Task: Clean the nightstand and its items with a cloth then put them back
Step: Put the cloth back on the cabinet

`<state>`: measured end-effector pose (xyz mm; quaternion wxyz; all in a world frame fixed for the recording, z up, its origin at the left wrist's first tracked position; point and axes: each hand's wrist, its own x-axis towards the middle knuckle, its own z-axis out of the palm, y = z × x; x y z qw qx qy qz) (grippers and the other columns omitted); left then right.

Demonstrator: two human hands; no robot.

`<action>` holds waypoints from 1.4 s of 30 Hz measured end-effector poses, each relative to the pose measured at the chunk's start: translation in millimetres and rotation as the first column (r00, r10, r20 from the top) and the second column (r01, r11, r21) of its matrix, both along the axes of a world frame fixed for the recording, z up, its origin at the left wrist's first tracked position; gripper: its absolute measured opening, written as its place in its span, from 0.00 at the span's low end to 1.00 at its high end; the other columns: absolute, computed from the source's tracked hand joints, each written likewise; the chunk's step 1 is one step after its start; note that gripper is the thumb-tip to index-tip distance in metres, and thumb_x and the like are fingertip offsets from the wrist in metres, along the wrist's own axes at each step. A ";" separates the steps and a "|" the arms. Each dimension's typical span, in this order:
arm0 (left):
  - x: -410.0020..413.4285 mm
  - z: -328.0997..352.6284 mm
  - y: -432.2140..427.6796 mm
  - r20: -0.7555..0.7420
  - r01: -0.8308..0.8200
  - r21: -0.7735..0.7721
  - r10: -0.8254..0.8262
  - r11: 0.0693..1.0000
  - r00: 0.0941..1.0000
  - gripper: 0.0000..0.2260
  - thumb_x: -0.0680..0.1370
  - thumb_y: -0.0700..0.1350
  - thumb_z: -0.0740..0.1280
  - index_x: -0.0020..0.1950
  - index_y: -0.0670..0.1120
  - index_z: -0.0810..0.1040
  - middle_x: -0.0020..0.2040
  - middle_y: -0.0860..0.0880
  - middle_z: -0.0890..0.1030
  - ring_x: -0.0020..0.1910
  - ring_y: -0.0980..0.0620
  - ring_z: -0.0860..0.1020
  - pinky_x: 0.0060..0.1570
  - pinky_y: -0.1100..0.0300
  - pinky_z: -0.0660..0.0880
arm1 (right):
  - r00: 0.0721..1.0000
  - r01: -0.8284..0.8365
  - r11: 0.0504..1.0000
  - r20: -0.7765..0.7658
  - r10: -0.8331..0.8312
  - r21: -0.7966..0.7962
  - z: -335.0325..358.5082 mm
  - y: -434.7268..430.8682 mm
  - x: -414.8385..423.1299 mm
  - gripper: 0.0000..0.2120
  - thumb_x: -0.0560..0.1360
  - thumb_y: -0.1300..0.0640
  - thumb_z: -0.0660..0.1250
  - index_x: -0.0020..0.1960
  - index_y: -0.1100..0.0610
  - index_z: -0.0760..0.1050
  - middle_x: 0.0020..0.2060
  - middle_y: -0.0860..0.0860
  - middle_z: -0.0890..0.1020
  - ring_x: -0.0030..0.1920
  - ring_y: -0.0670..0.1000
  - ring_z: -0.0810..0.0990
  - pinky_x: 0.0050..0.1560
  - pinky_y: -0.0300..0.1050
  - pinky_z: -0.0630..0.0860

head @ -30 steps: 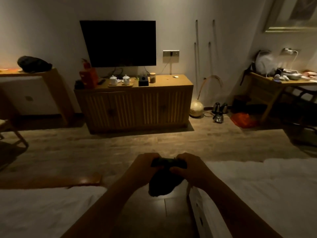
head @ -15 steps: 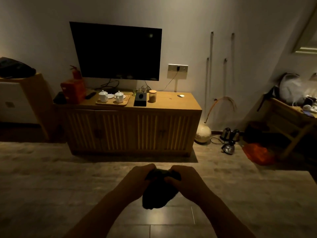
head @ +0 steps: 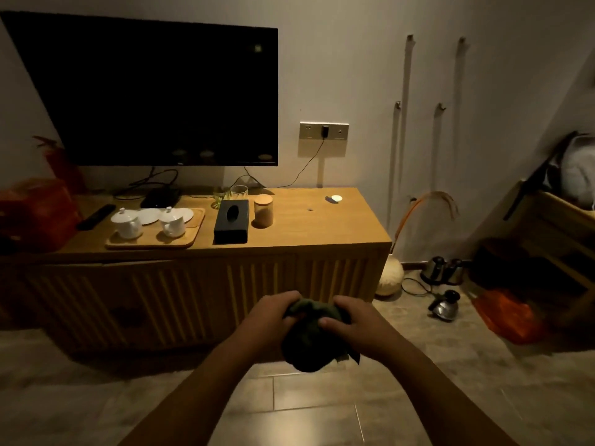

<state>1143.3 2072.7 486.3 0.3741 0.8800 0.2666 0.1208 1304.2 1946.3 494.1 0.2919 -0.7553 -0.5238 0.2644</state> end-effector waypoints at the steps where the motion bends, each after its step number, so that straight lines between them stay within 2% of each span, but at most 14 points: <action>1: 19.8 -3.5 23.5 0.008 -0.011 -0.017 0.011 1.000 1.000 0.08 0.78 0.46 0.65 0.44 0.60 0.74 0.44 0.57 0.79 0.43 0.60 0.78 0.38 0.66 0.75 | 0.998 -0.015 1.000 -0.053 0.014 -0.015 -2.3 22.9 21.6 0.04 0.73 0.47 0.67 0.45 0.45 0.74 0.42 0.45 0.79 0.43 0.43 0.79 0.38 0.36 0.77; 5: 91.2 -20.9 105.0 -0.004 -0.061 -0.077 0.061 0.995 0.998 0.06 0.78 0.46 0.65 0.47 0.59 0.76 0.47 0.56 0.80 0.46 0.60 0.78 0.41 0.63 0.78 | 0.982 -0.032 0.997 -0.189 0.018 -0.072 -20.3 103.0 103.2 0.09 0.71 0.50 0.68 0.51 0.49 0.75 0.49 0.49 0.80 0.49 0.47 0.81 0.45 0.43 0.83; 8: 151.9 -35.6 170.5 -0.037 -0.111 -0.095 0.108 0.989 0.993 0.02 0.78 0.48 0.66 0.49 0.52 0.78 0.47 0.54 0.80 0.47 0.57 0.78 0.47 0.54 0.80 | 0.979 -0.002 0.997 -0.205 -0.014 -0.077 -37.1 173.6 165.5 0.07 0.72 0.52 0.69 0.49 0.50 0.76 0.48 0.49 0.81 0.49 0.47 0.82 0.47 0.50 0.83; 11: 212.1 -51.1 232.8 -0.074 -0.217 -0.135 0.208 0.967 0.975 0.07 0.77 0.51 0.67 0.47 0.48 0.77 0.45 0.49 0.80 0.45 0.51 0.79 0.45 0.51 0.77 | 0.976 0.007 0.998 -0.219 -0.022 -0.068 -55.5 247.9 227.6 0.07 0.71 0.52 0.70 0.47 0.52 0.74 0.46 0.52 0.81 0.48 0.51 0.82 0.49 0.56 0.81; 15: 260.6 -70.6 296.1 -0.118 -0.339 -0.265 0.319 0.903 0.941 0.08 0.76 0.49 0.69 0.47 0.44 0.76 0.44 0.46 0.80 0.45 0.47 0.79 0.45 0.49 0.76 | 0.959 0.054 0.990 -0.271 -0.089 -0.133 -80.7 322.6 280.8 0.08 0.71 0.51 0.71 0.45 0.53 0.74 0.45 0.54 0.82 0.45 0.52 0.82 0.45 0.54 0.82; 18: 284.0 -90.3 338.9 -0.166 -0.385 -0.427 0.348 0.818 0.923 0.06 0.75 0.43 0.72 0.46 0.47 0.75 0.45 0.48 0.80 0.46 0.50 0.79 0.43 0.56 0.77 | 0.952 0.100 0.978 -0.269 -0.147 -0.181 -105.7 369.4 305.2 0.10 0.71 0.51 0.72 0.45 0.55 0.75 0.44 0.54 0.83 0.45 0.53 0.82 0.47 0.54 0.81; 21: 306.3 -121.3 376.7 -0.212 -0.437 -0.449 0.382 0.779 0.899 0.09 0.73 0.39 0.72 0.50 0.45 0.75 0.46 0.47 0.80 0.47 0.49 0.79 0.45 0.55 0.77 | 0.941 0.179 0.961 -0.247 -0.230 -0.212 -137.6 409.8 321.7 0.09 0.69 0.51 0.73 0.43 0.53 0.74 0.42 0.51 0.83 0.42 0.49 0.81 0.40 0.45 0.78; 23: 320.2 -142.8 400.6 -0.245 -0.477 -0.418 0.410 0.773 0.879 0.11 0.72 0.39 0.73 0.52 0.44 0.76 0.47 0.47 0.81 0.47 0.48 0.79 0.48 0.53 0.76 | 0.936 0.226 0.945 -0.216 -0.277 -0.235 -159.4 434.8 329.4 0.10 0.68 0.51 0.74 0.42 0.53 0.74 0.39 0.49 0.82 0.40 0.49 0.80 0.35 0.42 0.73; 26: 338.7 -175.3 435.8 -0.287 -0.477 -0.336 0.394 0.812 0.873 0.09 0.72 0.43 0.73 0.48 0.47 0.75 0.41 0.52 0.78 0.43 0.50 0.78 0.42 0.56 0.73 | 0.928 0.288 0.919 -0.158 -0.337 -0.270 -186.4 467.8 337.4 0.11 0.69 0.50 0.73 0.41 0.51 0.72 0.35 0.45 0.78 0.37 0.47 0.77 0.31 0.39 0.68; 29: 352.6 -200.5 466.0 -0.327 -0.442 -0.287 0.346 0.850 0.879 0.08 0.72 0.44 0.72 0.47 0.47 0.74 0.41 0.51 0.79 0.43 0.48 0.79 0.42 0.55 0.75 | 0.928 0.329 0.893 -0.072 -0.366 -0.306 -207.7 489.2 342.1 0.11 0.70 0.49 0.72 0.40 0.50 0.71 0.34 0.44 0.77 0.35 0.45 0.76 0.30 0.41 0.66; 33: 358.5 -224.4 489.6 -0.411 -0.332 -0.138 0.250 0.933 0.877 0.09 0.73 0.47 0.71 0.46 0.45 0.73 0.44 0.46 0.79 0.45 0.44 0.78 0.43 0.51 0.74 | 0.934 0.348 0.853 0.065 -0.351 -0.389 -228.9 504.3 340.6 0.12 0.71 0.48 0.70 0.43 0.53 0.70 0.36 0.48 0.75 0.40 0.53 0.77 0.35 0.45 0.67; 37: 362.3 -234.7 493.2 -0.527 -0.173 0.085 0.192 0.981 0.828 0.15 0.75 0.51 0.68 0.56 0.45 0.70 0.53 0.44 0.74 0.52 0.42 0.75 0.47 0.48 0.73 | 0.921 0.389 0.834 0.174 -0.348 -0.390 -237.3 513.7 339.3 0.14 0.71 0.47 0.70 0.48 0.55 0.72 0.46 0.52 0.72 0.48 0.56 0.75 0.45 0.48 0.71; 40: 373.2 -222.0 492.7 -0.529 -0.112 0.186 0.195 0.976 0.826 0.16 0.75 0.46 0.67 0.60 0.45 0.67 0.57 0.44 0.71 0.56 0.42 0.72 0.51 0.49 0.71 | 0.908 0.419 0.821 0.187 -0.375 -0.388 -232.5 511.4 336.6 0.15 0.71 0.47 0.69 0.51 0.55 0.71 0.48 0.54 0.74 0.50 0.58 0.75 0.48 0.50 0.73; 42: 381.0 -210.5 486.3 -0.474 -0.041 0.228 0.148 0.973 0.868 0.13 0.75 0.41 0.64 0.59 0.46 0.67 0.56 0.44 0.71 0.55 0.42 0.71 0.51 0.50 0.71 | 0.881 0.472 0.806 0.182 -0.436 -0.356 -222.7 501.2 335.5 0.18 0.72 0.45 0.69 0.54 0.55 0.71 0.49 0.54 0.75 0.50 0.56 0.75 0.49 0.50 0.74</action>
